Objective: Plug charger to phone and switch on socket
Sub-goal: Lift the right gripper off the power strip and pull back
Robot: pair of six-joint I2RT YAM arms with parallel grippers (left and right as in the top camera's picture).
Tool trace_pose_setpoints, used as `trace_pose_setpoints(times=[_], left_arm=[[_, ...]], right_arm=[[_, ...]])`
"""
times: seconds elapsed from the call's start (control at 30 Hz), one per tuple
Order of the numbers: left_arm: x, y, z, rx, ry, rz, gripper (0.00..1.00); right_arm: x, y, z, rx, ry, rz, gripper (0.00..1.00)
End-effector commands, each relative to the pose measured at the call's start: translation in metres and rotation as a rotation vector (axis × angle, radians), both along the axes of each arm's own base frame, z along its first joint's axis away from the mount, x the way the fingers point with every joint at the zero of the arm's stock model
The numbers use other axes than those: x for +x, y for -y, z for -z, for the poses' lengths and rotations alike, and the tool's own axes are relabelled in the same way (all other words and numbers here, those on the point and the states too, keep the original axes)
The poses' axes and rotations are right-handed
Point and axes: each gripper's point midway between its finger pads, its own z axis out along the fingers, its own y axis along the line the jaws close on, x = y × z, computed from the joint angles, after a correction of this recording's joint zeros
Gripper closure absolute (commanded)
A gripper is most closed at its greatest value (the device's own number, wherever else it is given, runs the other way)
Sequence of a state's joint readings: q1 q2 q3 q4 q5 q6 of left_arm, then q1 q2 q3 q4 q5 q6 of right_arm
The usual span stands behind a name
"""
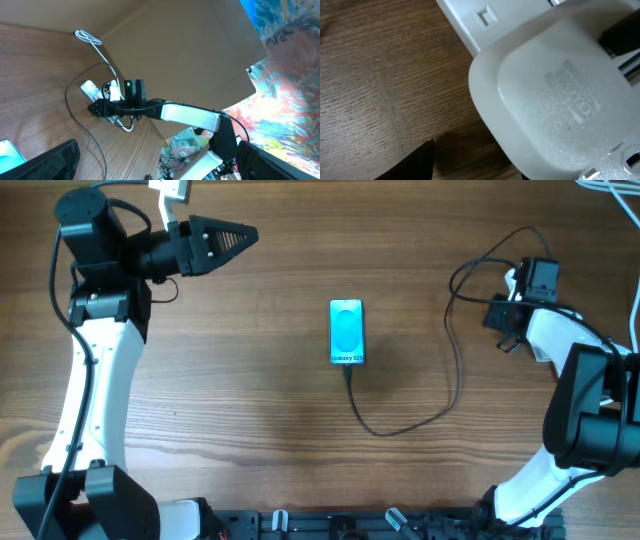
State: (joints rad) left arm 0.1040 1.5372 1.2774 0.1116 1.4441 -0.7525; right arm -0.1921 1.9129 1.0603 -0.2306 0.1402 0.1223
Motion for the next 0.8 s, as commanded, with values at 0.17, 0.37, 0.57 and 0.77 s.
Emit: trace_pose_setpoints(times=[0.17,0.37,0.57,0.77], left_arm=[[0.000,-0.001,-0.001,0.004,0.017,-0.001,0.00],[0.000,-0.001,-0.001,0.004,0.017,-0.001,0.00],[0.000,-0.001,-0.001,0.004,0.017,-0.001,0.00],[0.000,-0.001,-0.001,0.004,0.017,-0.001,0.00]], right_arm=[[-0.008,0.020,0.012,-0.017,-0.035,0.014,0.36],[-0.007,0.006,-0.013,0.049,0.001,-0.025,0.41],[0.003,-0.028,-0.101,0.162,0.213,-0.138,0.33],[0.002,-0.033,-0.128,0.169,0.275,-0.162,0.00]])
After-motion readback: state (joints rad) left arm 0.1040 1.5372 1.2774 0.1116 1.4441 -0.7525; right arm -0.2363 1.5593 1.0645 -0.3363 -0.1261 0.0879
